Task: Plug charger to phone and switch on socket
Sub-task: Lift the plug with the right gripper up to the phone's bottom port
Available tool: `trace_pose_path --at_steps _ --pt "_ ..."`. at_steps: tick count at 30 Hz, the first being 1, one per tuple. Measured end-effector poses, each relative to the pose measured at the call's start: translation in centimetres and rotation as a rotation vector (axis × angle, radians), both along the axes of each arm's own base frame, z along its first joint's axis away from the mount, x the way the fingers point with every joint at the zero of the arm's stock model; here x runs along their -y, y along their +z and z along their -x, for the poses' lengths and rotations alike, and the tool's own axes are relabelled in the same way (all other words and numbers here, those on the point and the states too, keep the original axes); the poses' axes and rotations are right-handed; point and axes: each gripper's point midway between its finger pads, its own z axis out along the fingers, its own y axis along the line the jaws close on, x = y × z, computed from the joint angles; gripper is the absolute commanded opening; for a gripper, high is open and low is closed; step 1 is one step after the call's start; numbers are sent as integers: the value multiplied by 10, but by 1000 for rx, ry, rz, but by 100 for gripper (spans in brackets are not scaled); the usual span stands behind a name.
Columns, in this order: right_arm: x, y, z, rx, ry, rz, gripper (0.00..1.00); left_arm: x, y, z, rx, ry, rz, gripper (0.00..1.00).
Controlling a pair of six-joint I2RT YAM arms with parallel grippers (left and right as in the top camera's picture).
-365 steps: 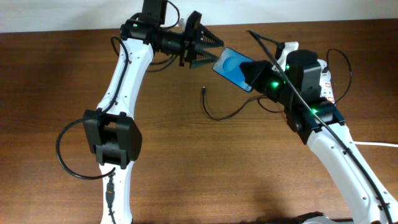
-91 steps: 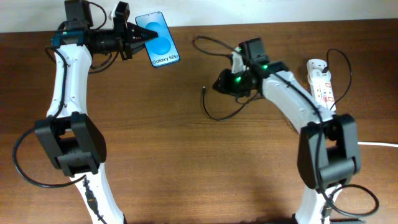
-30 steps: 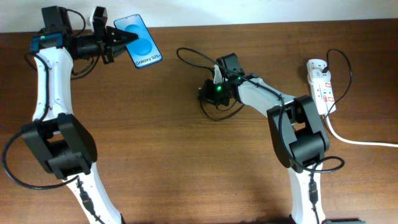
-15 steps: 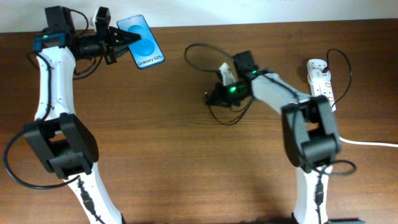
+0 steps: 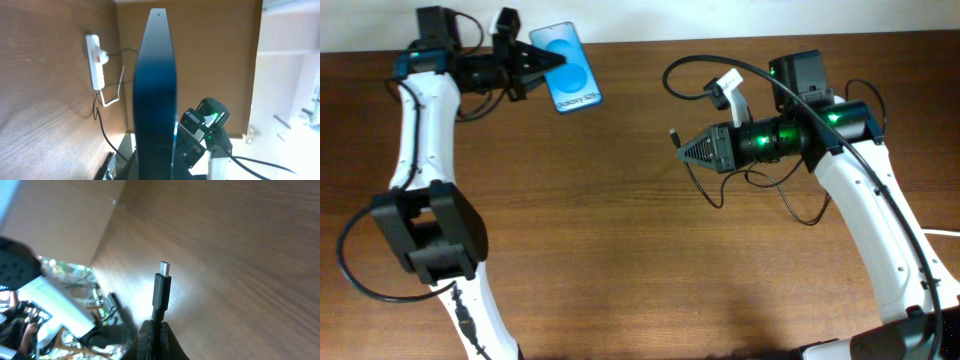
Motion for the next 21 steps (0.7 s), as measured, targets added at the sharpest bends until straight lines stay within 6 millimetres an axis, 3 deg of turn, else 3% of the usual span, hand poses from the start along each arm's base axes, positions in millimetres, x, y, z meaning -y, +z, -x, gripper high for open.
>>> trace_pose_path --at_steps 4,9,13,21 --pt "-15 10 4 17 45 -65 5 31 0 8 13 -65 -1 0" --pt "-51 20 13 -5 91 -119 4 63 0 19 13 -131 -2 0" --pt "-70 18 17 -75 64 -130 4 66 -1 20 13 -138 -4 0" --pt "-88 8 -1 -139 -51 -169 4 61 0 16 40 -126 -8 0"
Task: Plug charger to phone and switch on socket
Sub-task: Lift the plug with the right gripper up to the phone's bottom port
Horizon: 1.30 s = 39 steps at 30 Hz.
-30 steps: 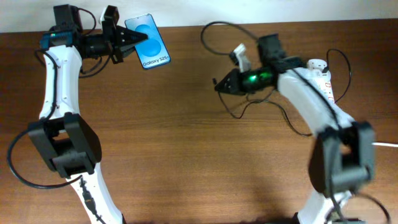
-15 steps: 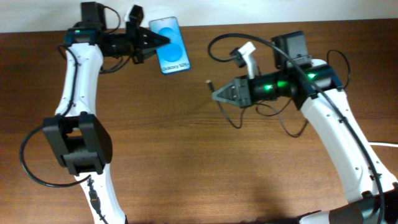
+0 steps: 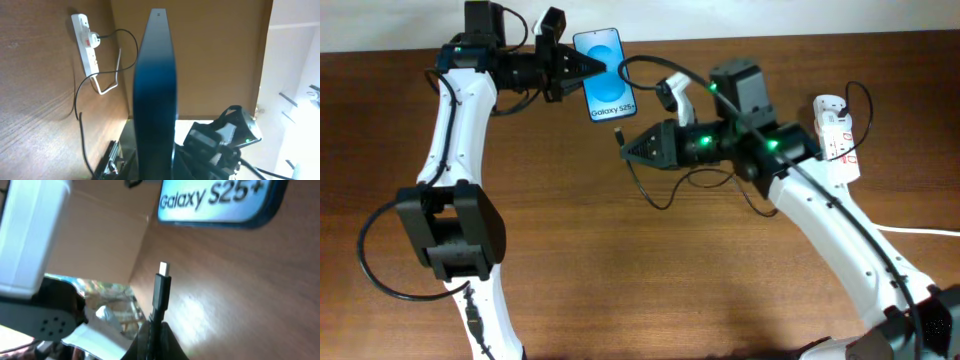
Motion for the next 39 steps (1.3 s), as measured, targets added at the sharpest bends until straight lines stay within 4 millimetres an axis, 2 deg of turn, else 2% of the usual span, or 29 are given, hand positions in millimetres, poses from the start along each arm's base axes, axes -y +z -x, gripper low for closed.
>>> trace_pose_path --at_steps 5,14,39 --pt "-9 -13 0 -22 -20 -14 4 0 0 0 1 0 -1 0" --pt "-6 -11 -11 -36 -78 -21 4 0 0 0 2 0 -1 0" --pt "-4 -7 -20 1 -107 -25 4 0 0 0 2 0 0 0"
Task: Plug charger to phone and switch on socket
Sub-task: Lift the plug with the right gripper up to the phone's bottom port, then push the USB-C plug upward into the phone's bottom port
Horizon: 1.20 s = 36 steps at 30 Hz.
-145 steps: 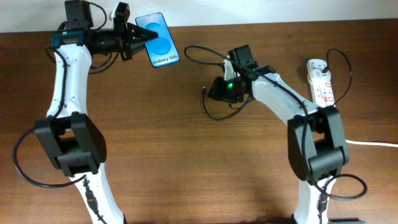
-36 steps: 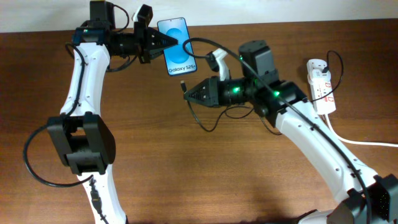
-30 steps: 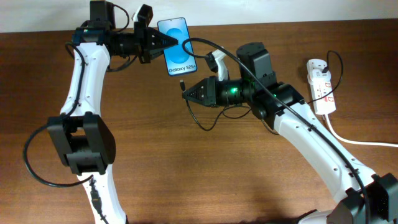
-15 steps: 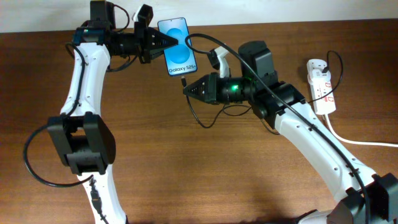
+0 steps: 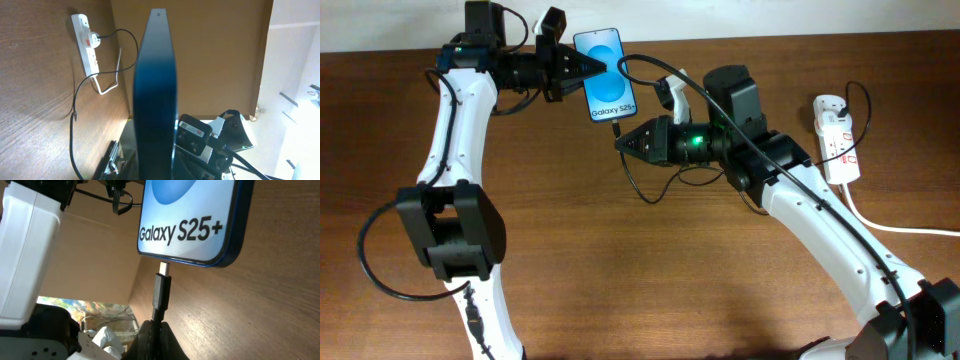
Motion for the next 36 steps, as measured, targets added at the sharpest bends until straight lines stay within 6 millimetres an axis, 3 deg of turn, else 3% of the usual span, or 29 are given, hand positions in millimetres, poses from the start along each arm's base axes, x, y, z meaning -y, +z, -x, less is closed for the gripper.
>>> trace_pose_path --at_steps 36 --pt "3 1 -4 9 -3 -10 4 -2 0 -1 1 4 0 0"
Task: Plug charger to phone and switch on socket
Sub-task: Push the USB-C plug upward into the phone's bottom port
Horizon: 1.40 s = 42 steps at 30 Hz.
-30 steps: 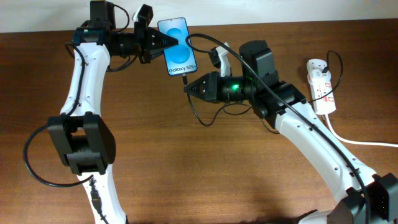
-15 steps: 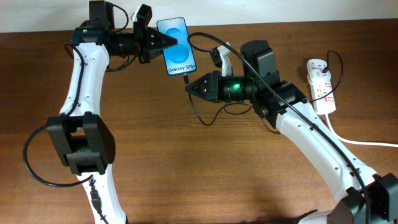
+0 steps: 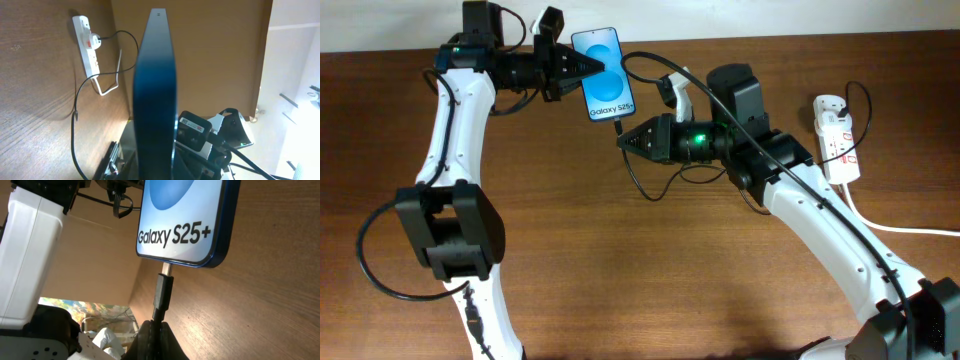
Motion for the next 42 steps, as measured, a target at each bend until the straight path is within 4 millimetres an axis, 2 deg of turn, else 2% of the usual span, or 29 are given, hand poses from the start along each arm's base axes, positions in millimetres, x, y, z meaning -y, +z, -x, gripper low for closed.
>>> trace_pose_path --at_steps 42 --pt "-7 -3 2 1 11 5 4 0 0 0 0 0 0 0"
